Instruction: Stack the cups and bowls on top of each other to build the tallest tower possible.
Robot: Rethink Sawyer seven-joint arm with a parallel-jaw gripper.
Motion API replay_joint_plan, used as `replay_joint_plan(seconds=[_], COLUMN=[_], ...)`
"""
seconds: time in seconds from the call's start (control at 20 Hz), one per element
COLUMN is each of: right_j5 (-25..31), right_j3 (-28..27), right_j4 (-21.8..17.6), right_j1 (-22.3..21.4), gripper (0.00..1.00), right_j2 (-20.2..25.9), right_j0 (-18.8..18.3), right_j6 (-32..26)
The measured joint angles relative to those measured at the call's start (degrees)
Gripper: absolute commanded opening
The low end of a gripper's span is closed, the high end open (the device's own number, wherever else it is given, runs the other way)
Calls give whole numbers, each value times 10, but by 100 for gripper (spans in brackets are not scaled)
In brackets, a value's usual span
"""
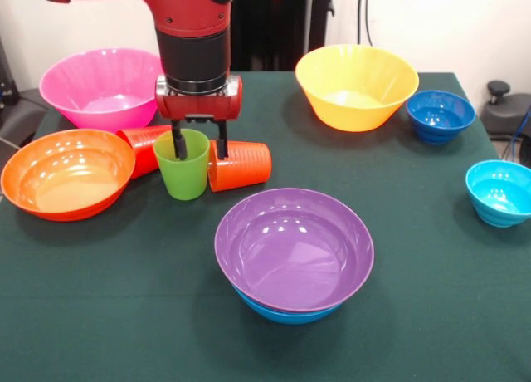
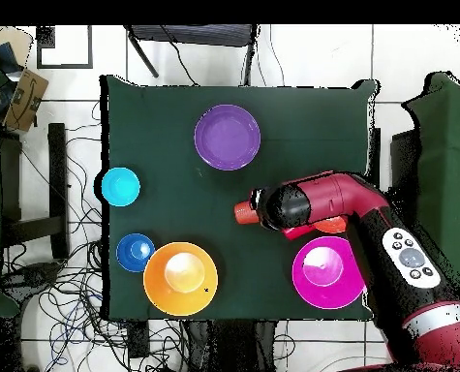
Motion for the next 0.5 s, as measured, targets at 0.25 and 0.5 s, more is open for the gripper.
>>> replay_joint_plan(seconds=[0.25,0.5], right_j5=[-9,-15], right_j3=[7,14], right_j4=[-4,-4], right_j1=[0,1], gripper=[100,0], right_j2=[0,0], right_j0=[0,0], right_j6=[0,0])
